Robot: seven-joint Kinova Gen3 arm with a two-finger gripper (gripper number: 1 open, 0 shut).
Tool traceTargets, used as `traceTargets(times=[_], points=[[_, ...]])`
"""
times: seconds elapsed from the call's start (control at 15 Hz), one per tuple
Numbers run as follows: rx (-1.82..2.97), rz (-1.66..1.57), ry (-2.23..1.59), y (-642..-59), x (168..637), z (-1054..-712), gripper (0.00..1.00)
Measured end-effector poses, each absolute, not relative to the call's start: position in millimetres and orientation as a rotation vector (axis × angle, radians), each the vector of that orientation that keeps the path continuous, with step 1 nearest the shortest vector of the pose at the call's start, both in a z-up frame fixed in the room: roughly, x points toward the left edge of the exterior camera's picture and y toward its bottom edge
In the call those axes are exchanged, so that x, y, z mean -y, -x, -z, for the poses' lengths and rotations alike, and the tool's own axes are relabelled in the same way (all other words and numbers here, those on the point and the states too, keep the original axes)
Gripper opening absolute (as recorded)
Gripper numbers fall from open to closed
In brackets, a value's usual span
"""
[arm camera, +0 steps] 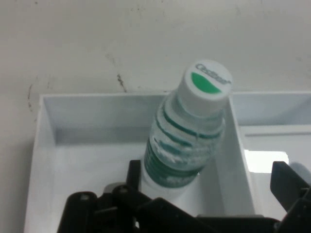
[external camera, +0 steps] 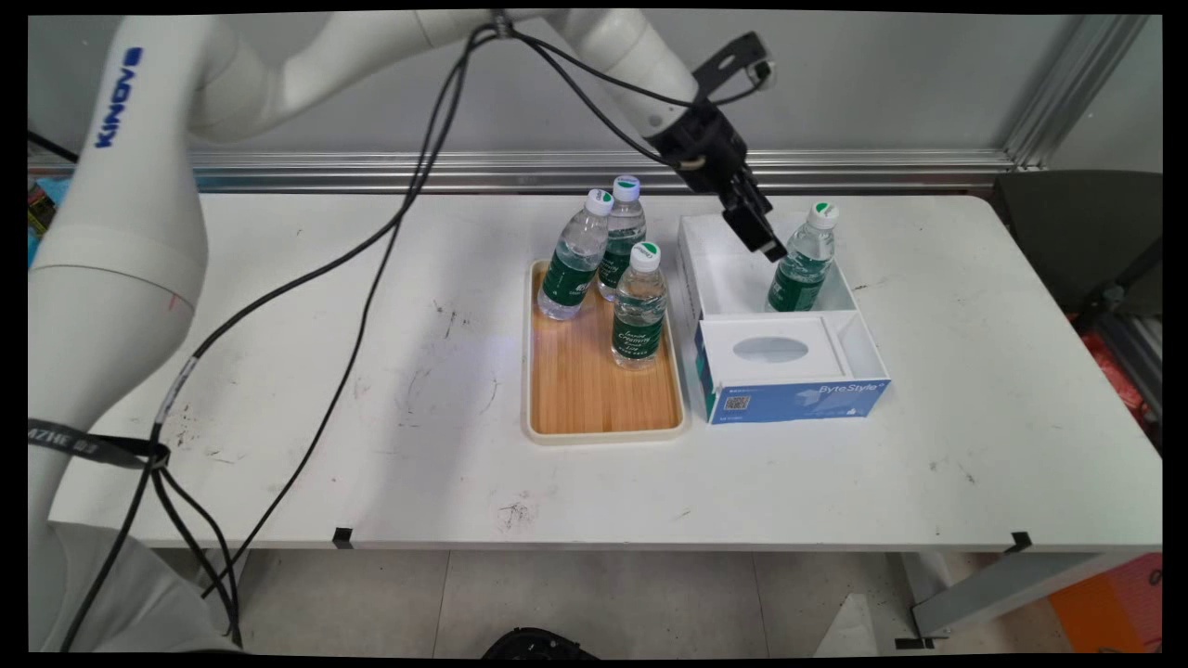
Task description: Pick up the green bottle from the white box
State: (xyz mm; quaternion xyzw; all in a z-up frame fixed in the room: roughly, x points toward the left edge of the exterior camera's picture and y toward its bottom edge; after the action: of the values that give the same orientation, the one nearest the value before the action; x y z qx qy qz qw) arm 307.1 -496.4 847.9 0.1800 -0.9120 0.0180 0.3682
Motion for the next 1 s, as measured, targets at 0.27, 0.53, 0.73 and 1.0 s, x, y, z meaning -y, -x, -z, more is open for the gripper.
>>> traceTargets(times=[0.27, 0.53, 0.73, 1.0], points=[[2.339, -0.040, -0.482, -288.2, 510.1, -831.8, 1.00], [2.336, -0.043, -0.499, -272.3, 521.6, -819.5, 1.00], [2.331, -0.042, -0.509, -263.0, 527.5, -812.9, 1.00], [2.324, -0.041, -0.519, -254.3, 532.5, -807.5, 1.00]])
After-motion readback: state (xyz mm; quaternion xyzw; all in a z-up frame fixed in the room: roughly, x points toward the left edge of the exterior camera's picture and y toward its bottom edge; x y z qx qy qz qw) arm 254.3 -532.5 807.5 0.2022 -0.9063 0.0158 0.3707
